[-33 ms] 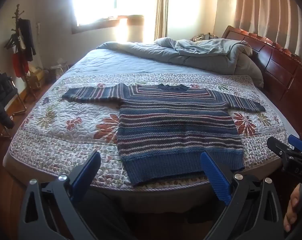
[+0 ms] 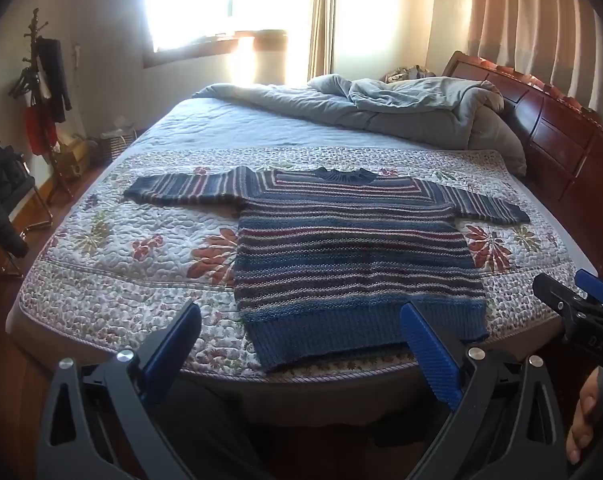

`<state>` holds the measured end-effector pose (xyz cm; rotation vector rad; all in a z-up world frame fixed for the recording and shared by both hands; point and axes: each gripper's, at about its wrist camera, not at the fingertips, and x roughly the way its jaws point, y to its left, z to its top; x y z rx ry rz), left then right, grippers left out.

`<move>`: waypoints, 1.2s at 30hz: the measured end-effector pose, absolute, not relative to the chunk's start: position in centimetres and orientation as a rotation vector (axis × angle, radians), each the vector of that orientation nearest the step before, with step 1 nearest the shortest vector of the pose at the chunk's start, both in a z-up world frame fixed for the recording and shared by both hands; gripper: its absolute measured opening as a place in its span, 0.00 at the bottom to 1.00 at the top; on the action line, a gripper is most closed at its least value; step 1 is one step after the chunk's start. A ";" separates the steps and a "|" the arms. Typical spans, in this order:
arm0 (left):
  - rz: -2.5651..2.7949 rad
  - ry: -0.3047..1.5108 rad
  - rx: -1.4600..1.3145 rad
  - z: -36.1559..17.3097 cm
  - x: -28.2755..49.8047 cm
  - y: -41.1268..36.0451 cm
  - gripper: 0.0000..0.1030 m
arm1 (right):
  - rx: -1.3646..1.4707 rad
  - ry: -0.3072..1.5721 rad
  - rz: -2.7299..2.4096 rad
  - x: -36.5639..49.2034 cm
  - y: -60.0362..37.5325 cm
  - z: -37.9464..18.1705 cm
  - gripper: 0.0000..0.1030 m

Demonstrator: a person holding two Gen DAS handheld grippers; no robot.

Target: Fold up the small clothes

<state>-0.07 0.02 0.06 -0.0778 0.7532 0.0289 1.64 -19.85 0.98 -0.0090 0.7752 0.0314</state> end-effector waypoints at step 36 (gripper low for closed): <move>0.041 0.752 -0.060 0.7 0.0 0.2 0.96 | -0.011 0.769 0.034 1.8 -20.0 1.7 0.98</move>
